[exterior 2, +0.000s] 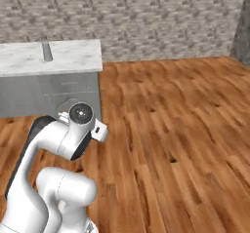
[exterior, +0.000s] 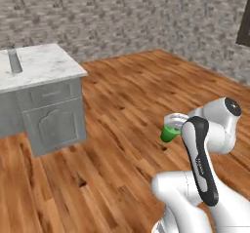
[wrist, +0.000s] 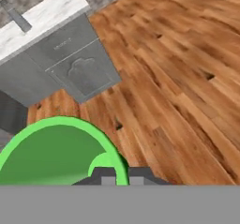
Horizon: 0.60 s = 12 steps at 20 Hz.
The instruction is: Place the pitcher and cup on the dining counter for serving.
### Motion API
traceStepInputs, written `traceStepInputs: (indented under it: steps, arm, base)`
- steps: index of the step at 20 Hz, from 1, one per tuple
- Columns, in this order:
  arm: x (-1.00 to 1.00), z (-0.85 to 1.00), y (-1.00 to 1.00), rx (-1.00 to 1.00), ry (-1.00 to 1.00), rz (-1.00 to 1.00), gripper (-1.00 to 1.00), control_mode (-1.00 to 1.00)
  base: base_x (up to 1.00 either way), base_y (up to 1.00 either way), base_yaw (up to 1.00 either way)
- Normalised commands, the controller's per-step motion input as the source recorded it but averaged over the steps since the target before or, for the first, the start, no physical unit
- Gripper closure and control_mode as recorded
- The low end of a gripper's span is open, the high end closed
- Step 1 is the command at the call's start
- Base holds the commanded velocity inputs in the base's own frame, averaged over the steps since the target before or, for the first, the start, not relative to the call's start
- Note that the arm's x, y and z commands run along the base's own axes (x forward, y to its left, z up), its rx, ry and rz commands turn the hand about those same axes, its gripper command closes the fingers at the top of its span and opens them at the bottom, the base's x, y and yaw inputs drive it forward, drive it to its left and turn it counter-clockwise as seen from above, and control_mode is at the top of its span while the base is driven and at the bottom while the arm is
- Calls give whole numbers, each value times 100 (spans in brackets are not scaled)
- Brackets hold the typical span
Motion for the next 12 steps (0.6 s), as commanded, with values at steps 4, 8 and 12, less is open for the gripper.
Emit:
traceStepInputs:
  steps: [4,8,12]
  arm:
    - [0,0,0,0,0,0,100,100]
    - [0,0,0,0,0,0,100,100]
    - [0,0,0,0,0,0,100,100]
  base:
    - [63,66,63]
    - [100,87,40]
    - [100,99,23]
